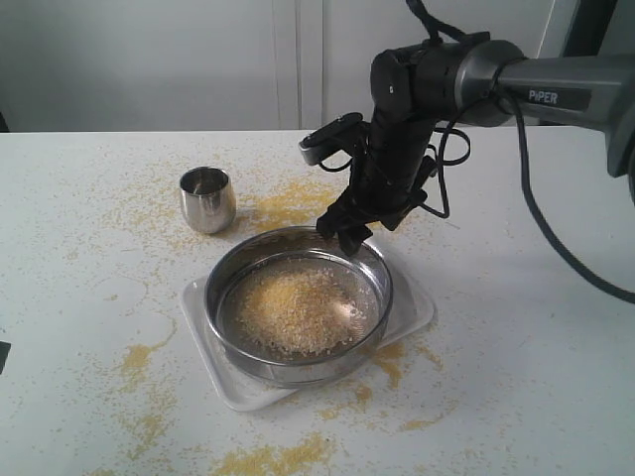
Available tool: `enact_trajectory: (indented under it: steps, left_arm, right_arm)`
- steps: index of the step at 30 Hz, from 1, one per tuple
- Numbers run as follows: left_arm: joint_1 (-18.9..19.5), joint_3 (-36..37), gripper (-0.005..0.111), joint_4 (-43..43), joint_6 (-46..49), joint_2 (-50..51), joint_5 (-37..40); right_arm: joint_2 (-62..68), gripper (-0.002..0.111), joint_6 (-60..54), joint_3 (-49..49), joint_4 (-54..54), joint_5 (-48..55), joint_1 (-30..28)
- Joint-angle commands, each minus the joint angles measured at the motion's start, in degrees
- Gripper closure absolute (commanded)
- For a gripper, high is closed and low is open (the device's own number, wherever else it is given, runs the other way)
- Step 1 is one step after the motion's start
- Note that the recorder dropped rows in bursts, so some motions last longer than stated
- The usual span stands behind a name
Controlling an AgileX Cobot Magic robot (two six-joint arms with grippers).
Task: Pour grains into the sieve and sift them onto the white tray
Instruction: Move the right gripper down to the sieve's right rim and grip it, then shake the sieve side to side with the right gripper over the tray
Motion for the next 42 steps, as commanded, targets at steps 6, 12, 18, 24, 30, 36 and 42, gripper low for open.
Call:
enact_trajectory:
  steps: [6, 12, 18, 24, 30, 36, 42]
  left_arm:
    - [-0.04, -0.55, 0.107, -0.18, -0.31, -0.06, 0.76]
    - [-0.04, -0.55, 0.107, -0.18, -0.31, -0.06, 0.76]
    - [-0.04, -0.55, 0.107, -0.18, -0.31, -0.06, 0.76]
    - [-0.04, -0.55, 0.107, -0.18, -0.31, -0.06, 0.76]
    - [-0.04, -0.55, 0.107, -0.18, -0.31, -0.06, 0.76]
    - [-0.04, -0.55, 0.107, -0.18, -0.31, -0.06, 0.76]
    - [-0.04, -0.55, 0.107, -0.18, -0.31, -0.06, 0.76]
  right_arm:
    - [2.77, 0.045, -0.52, -0.23, -1.43, -2.41, -0.02]
    - [3.5, 0.045, -0.52, -0.23, -1.43, -3.37, -0.02]
    - [4.23, 0.055, -0.52, -0.23, -1.43, -3.37, -0.02]
    - [4.54, 0.069, -0.52, -0.23, -1.43, -2.74, -0.02]
    - [4.54, 0.096, -0.52, -0.23, -1.43, -2.74, -0.02]
    - [4.54, 0.108, -0.52, -0.23, -1.43, -1.86, -0.02]
    - [3.97, 0.108, -0.52, -0.23, -0.14, 0.38, -0.02]
